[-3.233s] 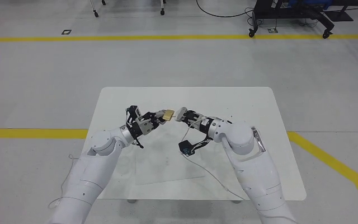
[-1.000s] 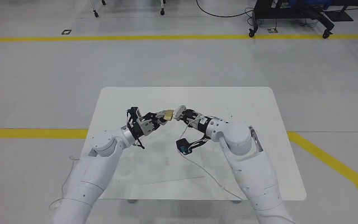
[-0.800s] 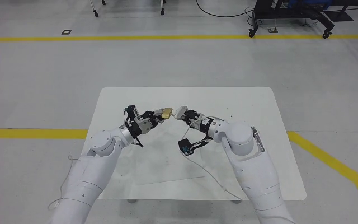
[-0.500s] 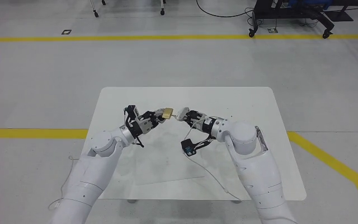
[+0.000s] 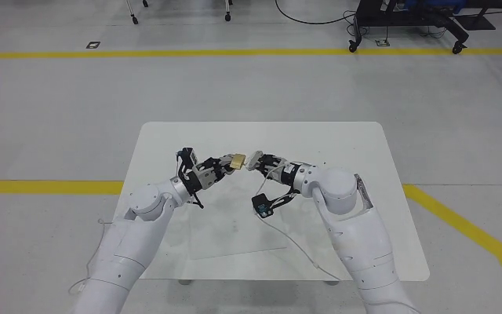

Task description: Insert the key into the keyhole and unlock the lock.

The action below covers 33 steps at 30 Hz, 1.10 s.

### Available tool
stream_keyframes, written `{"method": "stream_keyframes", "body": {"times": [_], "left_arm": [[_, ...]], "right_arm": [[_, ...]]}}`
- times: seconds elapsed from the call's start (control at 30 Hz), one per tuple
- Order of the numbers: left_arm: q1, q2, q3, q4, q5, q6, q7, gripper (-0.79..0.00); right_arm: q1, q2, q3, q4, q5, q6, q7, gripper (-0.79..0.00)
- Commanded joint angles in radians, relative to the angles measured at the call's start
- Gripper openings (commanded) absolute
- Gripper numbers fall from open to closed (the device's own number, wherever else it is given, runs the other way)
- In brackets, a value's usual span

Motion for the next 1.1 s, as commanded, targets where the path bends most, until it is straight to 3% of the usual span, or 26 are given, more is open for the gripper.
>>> {"method": "stream_keyframes", "body": {"times": [0.0,0.17,0.23,0.27,0.6,0.67,0.77,0.87,0.93,1.0,1.07], "left_arm": [[0.001,0.001,-0.002,0.000,0.003,-0.003,0.001,-0.785],[0.005,0.002,-0.004,-0.004,0.014,-0.016,0.008,-0.785],[0.005,0.002,-0.004,-0.004,0.014,-0.015,0.007,-0.785],[0.005,0.002,-0.005,-0.003,0.011,-0.015,0.007,-0.785],[-0.001,0.003,-0.019,0.009,-0.008,-0.013,-0.005,-0.785],[0.000,0.006,-0.029,0.009,-0.006,-0.042,-0.007,-0.785],[0.001,0.010,-0.048,0.013,0.009,-0.102,-0.007,-0.785],[0.000,0.014,-0.060,0.019,0.037,-0.163,0.000,-0.785],[0.000,0.016,-0.063,0.022,0.057,-0.199,0.002,-0.785],[0.000,0.016,-0.063,0.023,0.063,-0.215,-0.001,-0.785],[0.000,0.016,-0.063,0.023,0.063,-0.215,-0.001,-0.785]], "right_arm": [[0.002,-0.001,-0.003,0.002,0.000,0.001,0.003,-0.785],[0.004,-0.002,-0.003,0.005,0.010,0.002,0.010,-0.785],[0.003,-0.003,0.000,0.006,0.013,-0.001,0.012,-0.369],[0.003,-0.004,0.002,0.007,0.013,-0.003,0.012,0.000],[-0.011,-0.009,0.052,-0.003,0.013,0.005,-0.009,0.000],[-0.022,-0.015,0.100,-0.006,0.013,0.015,-0.083,0.000],[-0.009,-0.048,0.237,0.048,0.013,0.008,-0.327,0.000],[0.079,-0.098,0.410,0.235,0.013,-0.026,-0.589,0.000],[0.182,-0.138,0.516,0.494,0.013,0.077,-0.692,-0.062],[0.296,-0.162,0.605,0.740,0.013,0.122,-0.738,-0.031],[0.296,-0.162,0.605,0.740,0.013,0.122,-0.738,0.000]]}}
